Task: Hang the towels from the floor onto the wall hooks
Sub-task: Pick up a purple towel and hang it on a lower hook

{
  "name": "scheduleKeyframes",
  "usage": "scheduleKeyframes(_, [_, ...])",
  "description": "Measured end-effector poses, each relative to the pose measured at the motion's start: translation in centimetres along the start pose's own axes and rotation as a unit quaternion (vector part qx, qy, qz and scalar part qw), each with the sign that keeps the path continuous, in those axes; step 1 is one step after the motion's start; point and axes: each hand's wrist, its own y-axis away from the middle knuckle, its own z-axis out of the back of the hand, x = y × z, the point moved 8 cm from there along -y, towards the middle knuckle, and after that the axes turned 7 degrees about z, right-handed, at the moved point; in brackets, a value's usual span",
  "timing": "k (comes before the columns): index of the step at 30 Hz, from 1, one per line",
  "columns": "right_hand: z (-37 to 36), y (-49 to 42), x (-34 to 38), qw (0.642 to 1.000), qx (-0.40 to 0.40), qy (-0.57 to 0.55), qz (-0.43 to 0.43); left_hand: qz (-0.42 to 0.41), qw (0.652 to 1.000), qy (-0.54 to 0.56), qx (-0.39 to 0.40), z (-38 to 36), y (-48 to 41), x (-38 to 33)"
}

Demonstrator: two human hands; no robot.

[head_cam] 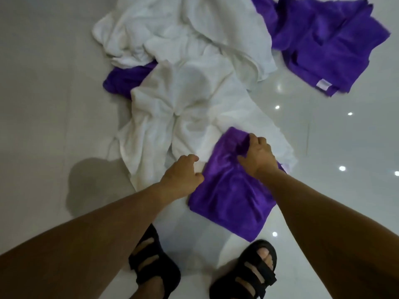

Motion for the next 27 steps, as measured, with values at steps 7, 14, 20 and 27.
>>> scheduleKeyframes(7, [0.1, 7.2, 3.2, 0.997, 0.057, -0.047, -0.019, 0.000, 0.999, 0.019, 0.043, 3.1, 5.8, 0.5])
scheduleKeyframes(14, [13.1, 20.6, 18.8, 0.954, 0.179, -0.179, 0.161, -0.089, 0.989, 0.102, 0.058, 15.8, 19.7, -4.5])
scheduleKeyframes(20, [30.1, 28.7, 31.8, 0.964, 0.070, -0.121, 0.228, -0.133, 0.983, 0.118, -0.052, 33.3, 32.2, -5.1])
scheduleKeyframes(27, [43.1, 37.5, 46.6, 0.928, -0.015, 0.165, 0.334, -0.126, 0.959, -0.025, -0.253, 50.9, 48.2, -1.6])
